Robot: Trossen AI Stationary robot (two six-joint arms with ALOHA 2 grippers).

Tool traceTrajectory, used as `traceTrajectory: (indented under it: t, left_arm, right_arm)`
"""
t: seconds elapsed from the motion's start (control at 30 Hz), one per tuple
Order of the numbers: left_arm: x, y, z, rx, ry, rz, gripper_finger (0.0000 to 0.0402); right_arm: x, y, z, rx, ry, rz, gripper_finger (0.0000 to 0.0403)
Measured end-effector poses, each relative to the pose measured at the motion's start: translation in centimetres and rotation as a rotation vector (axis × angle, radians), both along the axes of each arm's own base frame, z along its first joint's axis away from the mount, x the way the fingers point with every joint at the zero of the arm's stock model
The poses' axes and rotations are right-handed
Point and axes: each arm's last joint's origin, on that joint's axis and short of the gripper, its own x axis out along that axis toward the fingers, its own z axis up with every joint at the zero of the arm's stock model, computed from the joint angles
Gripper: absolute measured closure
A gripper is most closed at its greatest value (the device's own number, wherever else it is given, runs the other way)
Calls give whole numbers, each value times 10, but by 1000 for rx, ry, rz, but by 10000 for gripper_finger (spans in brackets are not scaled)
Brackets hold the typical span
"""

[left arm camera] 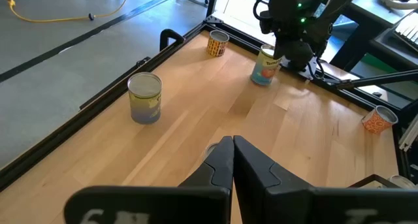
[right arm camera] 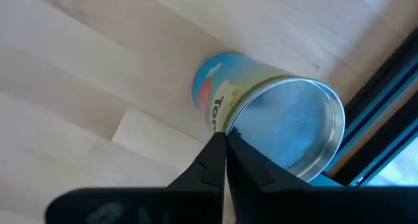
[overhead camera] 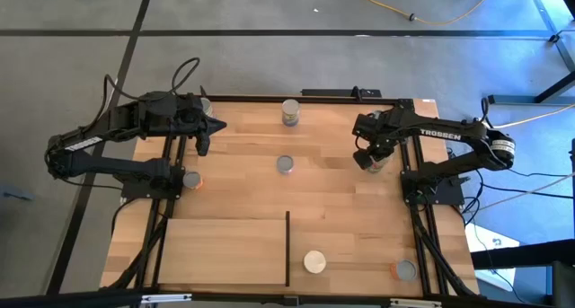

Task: Pick and place cans onto a shelf
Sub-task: Put the canned tomatoes on the shelf

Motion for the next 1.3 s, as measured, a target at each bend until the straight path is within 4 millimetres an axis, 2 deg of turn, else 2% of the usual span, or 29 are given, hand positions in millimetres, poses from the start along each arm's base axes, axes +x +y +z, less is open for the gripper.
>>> traceTrajectory:
  t: [0.47, 0.63, 0.8, 1.0, 1.17, 1.3]
  left_arm:
    - [0, 0, 0, 0, 0, 0, 401]
    - [0, 0, 0, 0, 0, 0, 401]
    - [0, 0, 0, 0, 0, 0, 401]
    - [0, 0, 0, 0, 0, 0, 401]
    - [0, 0, 0, 0, 0, 0, 401]
    - [0, 0, 0, 0, 1, 0, 401]
  right_arm:
    - [11, 16, 4, 34, -30, 128, 397]
    - [24, 21, 8, 32, -36, 196, 400]
    - [50, 23, 22, 17, -72, 281, 401]
    - [93, 26, 38, -22, -99, 452, 401]
    - [131, 32, 42, -34, -116, 655, 402]
    - [153, 38, 41, -42, -122, 785, 402]
